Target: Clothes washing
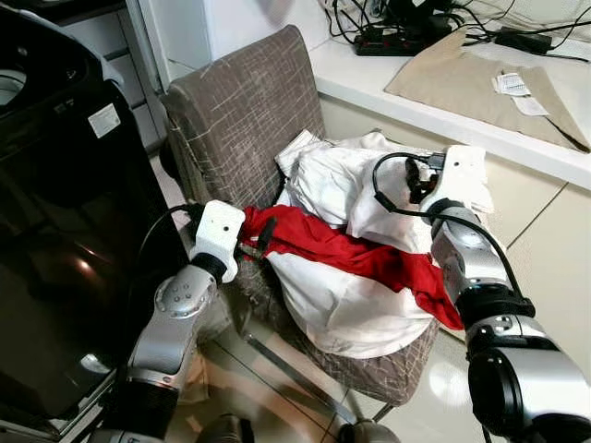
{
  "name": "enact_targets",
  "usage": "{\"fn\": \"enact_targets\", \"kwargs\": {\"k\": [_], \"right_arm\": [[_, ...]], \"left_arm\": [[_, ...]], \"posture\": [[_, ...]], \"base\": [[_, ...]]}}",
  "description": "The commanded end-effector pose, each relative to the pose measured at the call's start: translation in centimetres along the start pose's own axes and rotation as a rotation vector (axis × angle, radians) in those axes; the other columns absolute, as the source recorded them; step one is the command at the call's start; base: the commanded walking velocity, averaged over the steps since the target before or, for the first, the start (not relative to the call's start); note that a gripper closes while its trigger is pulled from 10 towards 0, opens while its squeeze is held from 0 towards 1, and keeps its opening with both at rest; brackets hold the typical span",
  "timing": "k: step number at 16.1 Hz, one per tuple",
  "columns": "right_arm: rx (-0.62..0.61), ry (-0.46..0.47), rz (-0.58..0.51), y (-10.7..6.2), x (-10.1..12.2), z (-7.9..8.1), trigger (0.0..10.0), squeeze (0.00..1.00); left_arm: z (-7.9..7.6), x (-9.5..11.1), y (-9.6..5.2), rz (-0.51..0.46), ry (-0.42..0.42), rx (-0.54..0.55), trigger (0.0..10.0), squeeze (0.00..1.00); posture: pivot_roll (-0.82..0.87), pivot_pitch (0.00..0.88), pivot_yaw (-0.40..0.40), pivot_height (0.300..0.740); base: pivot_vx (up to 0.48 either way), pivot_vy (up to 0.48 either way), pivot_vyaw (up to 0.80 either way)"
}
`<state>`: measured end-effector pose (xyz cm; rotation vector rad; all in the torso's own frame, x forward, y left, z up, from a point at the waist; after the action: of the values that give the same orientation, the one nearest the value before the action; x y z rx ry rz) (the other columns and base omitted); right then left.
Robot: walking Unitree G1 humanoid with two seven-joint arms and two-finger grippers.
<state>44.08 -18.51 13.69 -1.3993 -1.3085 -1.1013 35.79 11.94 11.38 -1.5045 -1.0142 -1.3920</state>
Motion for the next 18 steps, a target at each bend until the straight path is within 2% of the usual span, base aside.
{"fn": "enact_targets", "kwargs": {"k": [1,12,15,16,17,18], "right_arm": [[-0.003,-0.01,-0.017,0.4,0.8,-0.4,10.0,1.0],[0.012,0.017,-0.003,1.4,1.9,-0.3,10.0,1.0],[-0.018,0.007,0.069,1.7,1.1,-0.7,10.0,1.0],[-0.024,-0.009,0.092,1.7,0.8,-0.6,10.0,0.8],[-0.021,-0.011,0.101,1.7,0.6,-0.5,10.0,0.8],[-0.008,-0.021,0.129,1.6,0.0,0.0,10.0,0.0]], "left_arm": [[-0.2,0.8,-0.1,-0.026,0.01,-0.01,10.0,0.0],[1.1,0.8,-2.6,-0.018,0.02,0.034,10.0,0.0],[1.4,0.2,-4.7,0.023,0.026,0.054,10.0,0.0],[1.5,-0.1,-5.5,0.041,0.03,0.06,10.0,0.0],[1.5,-0.2,-5.8,0.049,0.03,0.061,10.0,0.0],[1.5,-0.3,-7.0,0.068,0.034,0.067,10.0,0.0]], "posture": [[-0.07,0.0,0.003,0.727],[0.03,0.006,-0.025,0.727],[0.09,0.082,-0.019,0.727],[0.11,0.103,-0.014,0.727],[0.11,0.103,-0.014,0.727],[0.16,0.143,-0.007,0.727]], "base": [[0.0,0.0,0.0],[0.0,0.0,0.0],[0.0,0.0,0.0],[0.0,0.0,0.0],[0.0,0.0,0.0],[0.0,0.0,0.0]]}}
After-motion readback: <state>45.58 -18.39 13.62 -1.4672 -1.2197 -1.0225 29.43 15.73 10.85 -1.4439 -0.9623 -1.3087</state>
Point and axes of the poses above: a point about 5 cm out from each wrist's last joint towards the gripper, its own y axis pointing out of the wrist towards the gripper, its own x axis along the axis of the wrist's last joint, z = x × y, the point moved 6 cm from there along y, pointing out of the wrist towards the gripper, and after that the axes turned 14 degrees about -y, right-handed, at the moved point
